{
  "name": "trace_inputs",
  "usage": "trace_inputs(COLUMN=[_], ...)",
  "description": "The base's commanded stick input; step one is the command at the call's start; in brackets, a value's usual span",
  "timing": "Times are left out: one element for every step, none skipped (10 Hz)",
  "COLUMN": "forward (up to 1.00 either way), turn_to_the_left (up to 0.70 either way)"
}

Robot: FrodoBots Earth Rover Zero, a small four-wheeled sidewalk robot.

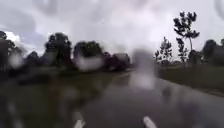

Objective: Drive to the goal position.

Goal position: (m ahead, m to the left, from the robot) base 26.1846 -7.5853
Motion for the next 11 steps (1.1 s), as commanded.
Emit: trace_inputs(forward=[0.85,0.85,0.85,0.85,0.85,0.85,0.85,0.85,0.85,0.85,0.85], turn_to_the_left=[0.0,0.0,0.0,0.0,0.0,0.0,0.0,0.0,-0.01,-0.18,-0.24])
